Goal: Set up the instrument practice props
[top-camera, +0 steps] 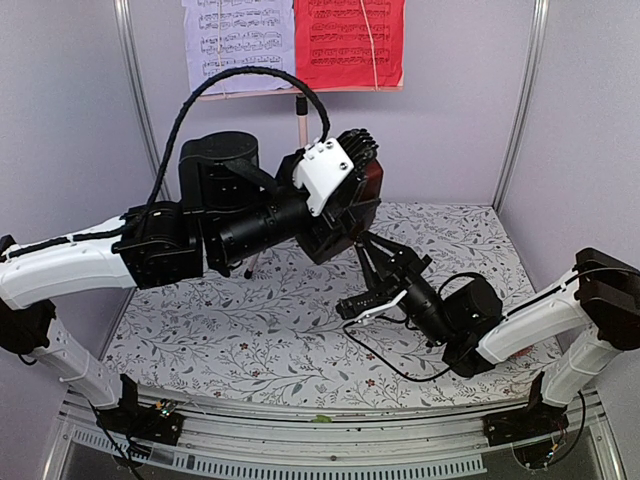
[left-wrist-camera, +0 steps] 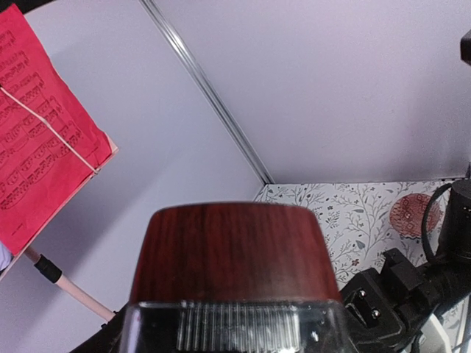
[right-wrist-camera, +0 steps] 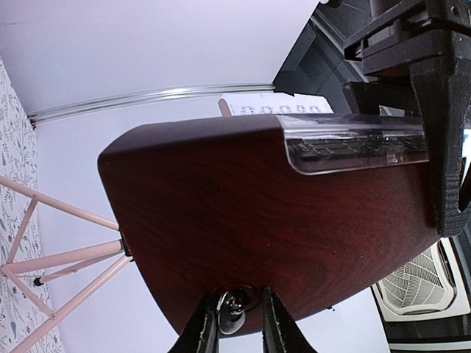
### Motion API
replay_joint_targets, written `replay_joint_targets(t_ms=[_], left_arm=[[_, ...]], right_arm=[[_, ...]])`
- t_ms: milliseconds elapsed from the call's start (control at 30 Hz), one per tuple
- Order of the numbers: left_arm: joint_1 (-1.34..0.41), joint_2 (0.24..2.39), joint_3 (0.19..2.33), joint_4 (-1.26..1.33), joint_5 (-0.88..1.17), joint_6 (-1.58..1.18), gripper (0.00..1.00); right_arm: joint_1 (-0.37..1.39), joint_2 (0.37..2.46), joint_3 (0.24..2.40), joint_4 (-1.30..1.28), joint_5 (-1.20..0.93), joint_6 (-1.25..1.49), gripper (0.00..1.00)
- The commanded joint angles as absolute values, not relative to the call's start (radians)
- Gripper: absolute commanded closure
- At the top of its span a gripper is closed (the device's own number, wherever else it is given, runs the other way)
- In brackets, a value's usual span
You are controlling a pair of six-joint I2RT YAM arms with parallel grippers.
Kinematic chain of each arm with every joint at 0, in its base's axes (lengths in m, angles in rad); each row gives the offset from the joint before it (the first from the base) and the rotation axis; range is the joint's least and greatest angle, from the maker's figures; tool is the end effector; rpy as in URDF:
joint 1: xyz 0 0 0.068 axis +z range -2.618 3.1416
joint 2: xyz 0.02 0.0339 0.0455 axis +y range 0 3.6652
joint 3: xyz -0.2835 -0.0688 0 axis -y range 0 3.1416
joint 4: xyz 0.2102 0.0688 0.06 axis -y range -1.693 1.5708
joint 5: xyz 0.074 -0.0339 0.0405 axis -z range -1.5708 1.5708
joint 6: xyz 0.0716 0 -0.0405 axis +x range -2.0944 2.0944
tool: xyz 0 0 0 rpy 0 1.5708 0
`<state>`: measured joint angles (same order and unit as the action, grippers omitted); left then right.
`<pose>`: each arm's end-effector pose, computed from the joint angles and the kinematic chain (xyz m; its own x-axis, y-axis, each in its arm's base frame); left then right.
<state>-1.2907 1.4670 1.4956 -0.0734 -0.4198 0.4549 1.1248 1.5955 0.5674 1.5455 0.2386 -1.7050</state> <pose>0.1216 -0.3170 0.4552 0.3250 0.3215 -0.8894 0.6927 0.5594 0.4553 0.1497 0.2739 0.3189 0.7524 -0.6587 0.0004 0.3169 0.3614 -0.8769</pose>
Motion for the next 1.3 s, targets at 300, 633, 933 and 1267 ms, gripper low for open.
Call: replay_joint_targets(t_ms=[300, 633, 933, 1267], left_arm=[[-1.276, 1.451, 1.536, 0.017, -0.38, 0.437, 1.0], [-1.258, 1.439, 1.492, 0.061, -0.359, 0.421, 1.0], [-1.21, 1.382, 1.318, 0.251, -0.295, 0.36, 1.0], [-1.201, 1.397, 1.211, 0.407, -0.234, 0.298, 1.0]], right_arm=[[1.138, 1.556, 0.587, 1.758, 0.284, -1.668, 0.9], [1.149, 1.546, 0.623, 1.675, 0.361, -1.562, 1.0], [1.155, 1.429, 0.68, 1.347, 0.443, -1.159, 1.0], [1.153, 1.299, 0.725, 0.975, 0.385, -0.621, 1.0]])
